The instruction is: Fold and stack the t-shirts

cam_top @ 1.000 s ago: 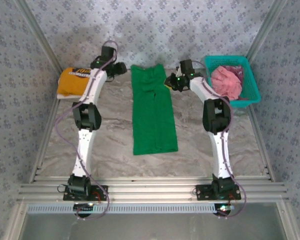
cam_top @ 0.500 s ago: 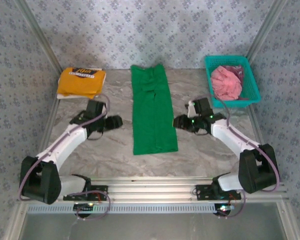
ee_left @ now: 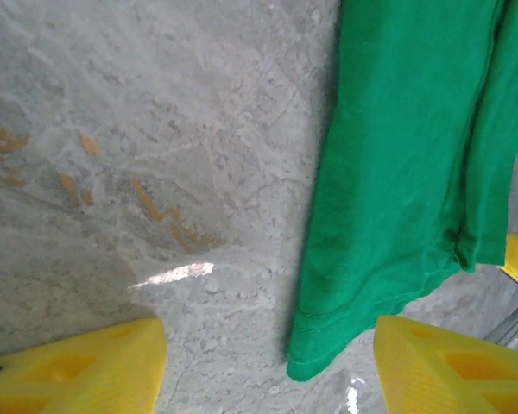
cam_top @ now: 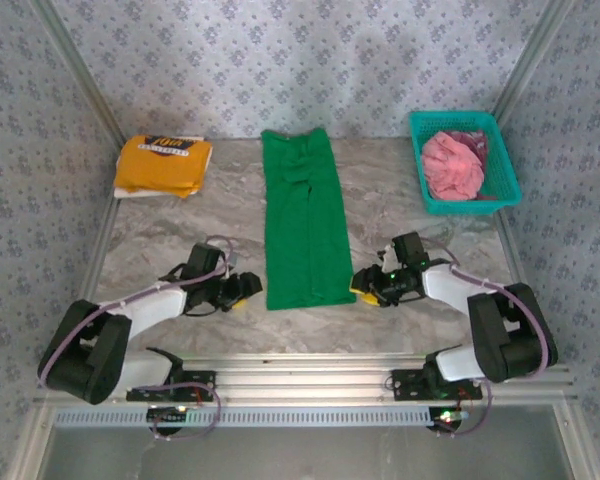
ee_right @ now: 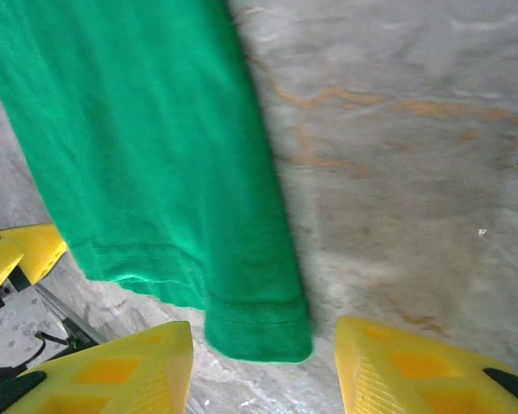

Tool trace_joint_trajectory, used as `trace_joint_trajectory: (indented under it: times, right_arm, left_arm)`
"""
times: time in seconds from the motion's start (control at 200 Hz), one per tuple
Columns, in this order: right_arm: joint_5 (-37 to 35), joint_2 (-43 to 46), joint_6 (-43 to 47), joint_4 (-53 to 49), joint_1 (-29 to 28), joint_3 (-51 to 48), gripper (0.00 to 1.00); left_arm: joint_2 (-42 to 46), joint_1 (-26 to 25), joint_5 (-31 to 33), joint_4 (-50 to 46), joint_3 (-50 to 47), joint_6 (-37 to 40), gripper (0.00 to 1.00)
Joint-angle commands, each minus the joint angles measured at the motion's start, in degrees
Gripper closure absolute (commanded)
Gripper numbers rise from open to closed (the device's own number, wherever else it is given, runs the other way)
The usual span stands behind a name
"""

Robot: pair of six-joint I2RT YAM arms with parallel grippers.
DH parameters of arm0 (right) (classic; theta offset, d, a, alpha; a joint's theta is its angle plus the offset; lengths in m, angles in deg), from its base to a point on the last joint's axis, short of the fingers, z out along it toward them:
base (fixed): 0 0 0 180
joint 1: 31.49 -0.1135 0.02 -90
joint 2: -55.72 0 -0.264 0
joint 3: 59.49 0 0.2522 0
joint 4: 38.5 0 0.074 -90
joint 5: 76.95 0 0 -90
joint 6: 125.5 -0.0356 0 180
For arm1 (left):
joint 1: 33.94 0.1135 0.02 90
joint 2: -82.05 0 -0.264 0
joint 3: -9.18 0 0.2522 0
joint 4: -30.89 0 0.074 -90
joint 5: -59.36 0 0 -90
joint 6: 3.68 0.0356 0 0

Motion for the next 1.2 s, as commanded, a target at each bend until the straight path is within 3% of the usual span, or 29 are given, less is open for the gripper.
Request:
trace_joint_trajectory:
  times: [0.0,0.095,0.405,0.555,0.65,0.73,1.009,1.194]
  right_arm:
    - [1.6,-1.7,-1.3,3.5,1.2,-0.8,0.51]
    - [1.8,-2.7,-2.3,5.5,1.8,-1.8,0.52]
    - [1.7,-3.2,-1.5,7.2,4.9,-2.4,0.54]
    - [2.4,-3.1,-1.1,7.1,5.0,-1.9,0.55]
    - [1.7,-3.1,-1.4,6.9,5.1,-2.2,0.55]
    - [2.5,-4.5,-2.1,8.8,5.0,-2.9,0.55]
    - [2.5,-3.3,-2.3,8.2,4.2,-2.0,0.56]
    - [3.1,-2.5,-2.4,6.7,3.0,-0.2,0.57]
  left_arm:
    - [-5.8,-2.1,-2.6,7.9,-1.6,-1.2,0.41]
    - [-9.6,-4.0,-3.4,11.9,-0.5,-2.6,0.53]
    - [-19.4,-10.0,-5.1,16.3,4.1,-5.5,0.54]
    - [-11.4,-12.6,-0.7,0.4,10.5,-1.1,0.53]
    - [-5.2,-10.4,3.6,-10.2,11.6,2.3,0.54]
    - [-2.4,-6.9,4.1,-13.0,10.0,3.2,0.54]
    - [-5.3,-5.7,2.2,-2.4,8.1,-0.6,0.51]
    - [-9.9,-8.5,0.8,1.4,11.1,-2.1,0.49]
